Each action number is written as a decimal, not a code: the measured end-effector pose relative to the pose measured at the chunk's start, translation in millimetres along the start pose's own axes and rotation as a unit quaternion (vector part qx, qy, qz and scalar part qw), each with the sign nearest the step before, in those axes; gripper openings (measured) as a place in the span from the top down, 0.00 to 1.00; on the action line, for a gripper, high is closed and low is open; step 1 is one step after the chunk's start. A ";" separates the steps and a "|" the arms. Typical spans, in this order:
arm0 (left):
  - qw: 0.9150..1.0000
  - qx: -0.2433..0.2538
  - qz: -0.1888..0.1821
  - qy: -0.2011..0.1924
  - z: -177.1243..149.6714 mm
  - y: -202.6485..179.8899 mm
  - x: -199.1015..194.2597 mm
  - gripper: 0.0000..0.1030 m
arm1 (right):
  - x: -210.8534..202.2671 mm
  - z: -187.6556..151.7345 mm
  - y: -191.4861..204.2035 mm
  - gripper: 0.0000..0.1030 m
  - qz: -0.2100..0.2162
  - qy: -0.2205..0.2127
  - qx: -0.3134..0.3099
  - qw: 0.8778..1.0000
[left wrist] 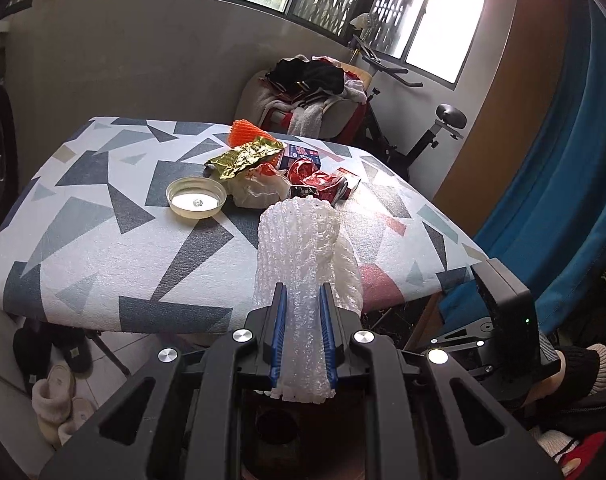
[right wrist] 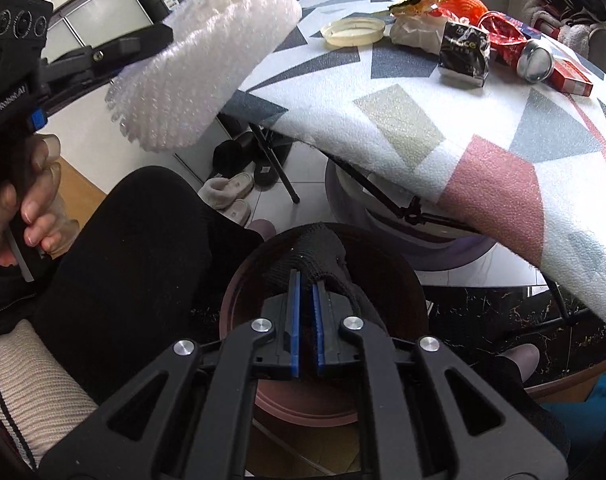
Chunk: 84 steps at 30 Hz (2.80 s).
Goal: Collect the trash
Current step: 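Carry the black glove into the brown bin and open the right tool while the left tool holds the mesh, then lower the white foam mesh into the brown bin and open the left tool, then move both tools back over the ironing board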
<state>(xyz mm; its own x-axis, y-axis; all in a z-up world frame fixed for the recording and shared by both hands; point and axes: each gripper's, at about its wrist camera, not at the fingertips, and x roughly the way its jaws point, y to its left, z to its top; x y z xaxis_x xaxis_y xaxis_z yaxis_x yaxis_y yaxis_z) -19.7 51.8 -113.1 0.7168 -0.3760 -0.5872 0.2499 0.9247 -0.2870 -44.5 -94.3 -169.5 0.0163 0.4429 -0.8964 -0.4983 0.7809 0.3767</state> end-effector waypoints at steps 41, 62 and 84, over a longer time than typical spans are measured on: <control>0.997 0.072 -0.010 0.031 -35.1 -5.0 30.8 0.83 | -44.3 -12.6 -40.0 0.06 -0.215 -0.173 -0.037 0.960; 0.992 0.101 0.045 0.056 -38.5 -13.4 46.2 0.06 | -53.2 -15.8 -52.3 0.06 -0.220 -0.190 0.007 0.957; 0.996 0.051 0.070 0.032 -28.3 5.8 40.6 0.06 | -50.0 -15.0 -52.2 0.06 -0.221 -0.185 0.006 0.958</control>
<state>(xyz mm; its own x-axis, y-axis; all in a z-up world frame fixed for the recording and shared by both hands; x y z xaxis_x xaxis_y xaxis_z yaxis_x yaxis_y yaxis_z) -7.5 40.2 -160.0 0.7069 -0.2427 -0.6643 0.2171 0.9684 -0.1228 -32.3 -163.8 -147.9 0.5300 0.1927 -0.8258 -0.3618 0.9322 -0.0147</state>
